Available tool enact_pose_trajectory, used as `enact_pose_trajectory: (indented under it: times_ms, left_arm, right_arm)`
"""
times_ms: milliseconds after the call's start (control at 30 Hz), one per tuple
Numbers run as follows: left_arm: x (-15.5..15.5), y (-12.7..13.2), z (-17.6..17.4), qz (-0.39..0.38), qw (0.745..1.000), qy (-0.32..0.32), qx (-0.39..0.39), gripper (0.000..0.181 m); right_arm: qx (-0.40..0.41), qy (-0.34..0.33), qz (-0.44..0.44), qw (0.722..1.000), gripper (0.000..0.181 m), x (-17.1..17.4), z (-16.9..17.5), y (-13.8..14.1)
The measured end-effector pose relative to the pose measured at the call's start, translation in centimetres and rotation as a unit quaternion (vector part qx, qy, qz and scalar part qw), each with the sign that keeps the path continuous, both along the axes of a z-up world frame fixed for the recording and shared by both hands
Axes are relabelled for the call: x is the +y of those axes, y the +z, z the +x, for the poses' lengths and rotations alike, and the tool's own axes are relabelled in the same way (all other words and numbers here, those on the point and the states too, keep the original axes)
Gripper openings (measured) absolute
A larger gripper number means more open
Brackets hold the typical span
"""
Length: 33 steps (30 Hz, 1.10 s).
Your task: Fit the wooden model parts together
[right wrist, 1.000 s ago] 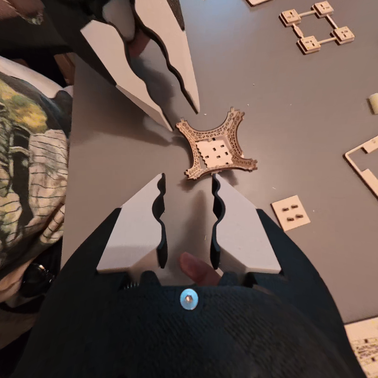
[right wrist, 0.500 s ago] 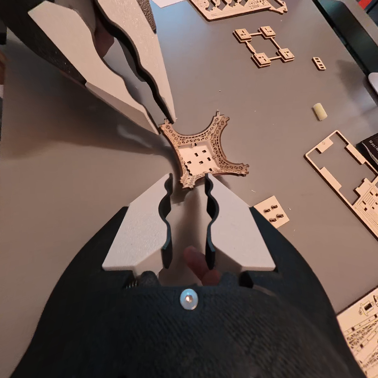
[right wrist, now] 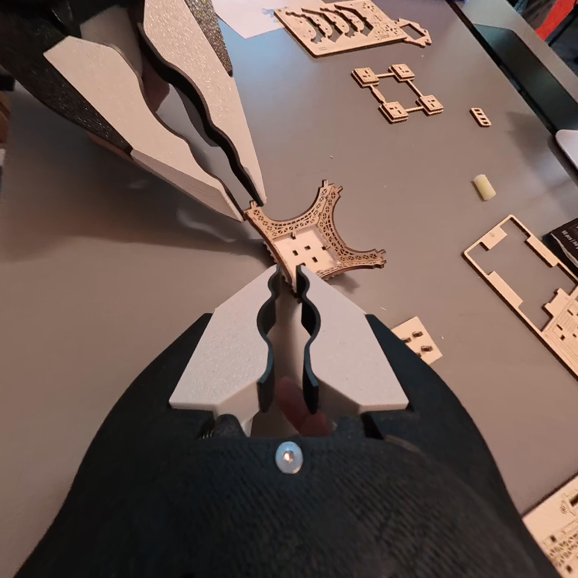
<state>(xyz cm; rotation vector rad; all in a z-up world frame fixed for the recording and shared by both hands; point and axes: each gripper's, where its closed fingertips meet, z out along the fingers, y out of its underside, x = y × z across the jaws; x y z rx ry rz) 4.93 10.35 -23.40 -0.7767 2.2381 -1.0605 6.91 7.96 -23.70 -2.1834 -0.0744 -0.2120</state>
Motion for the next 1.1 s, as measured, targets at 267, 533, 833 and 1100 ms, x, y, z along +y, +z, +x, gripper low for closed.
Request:
enact_pose_trajectory:
  times_ms: [267,533,833,1100]
  left_arm:
    - [0.0,-0.2,-0.1,0.013,1.000,-0.010,-0.002,0.011]
    - [0.7,1.1,-0.3,-0.013,0.999,-0.033,0.002,0.015]
    - [2.1,1.3,2.1,-0.182,0.958,0.036,0.219,0.017]
    - [2.0,-0.7,2.9,-0.237,0.900,0.072,0.359,0.019]
  right_arm:
    - [-0.011,0.004,-0.010,1.000,0.012,-0.7,-0.3,0.4]
    - [-0.003,-0.034,0.007,0.999,0.033,-1.9,0.7,1.0]
    - [0.106,-0.109,0.035,0.988,0.031,-2.3,1.7,0.3]
    - [0.121,-0.097,0.026,0.988,0.030,-2.5,0.8,0.3]
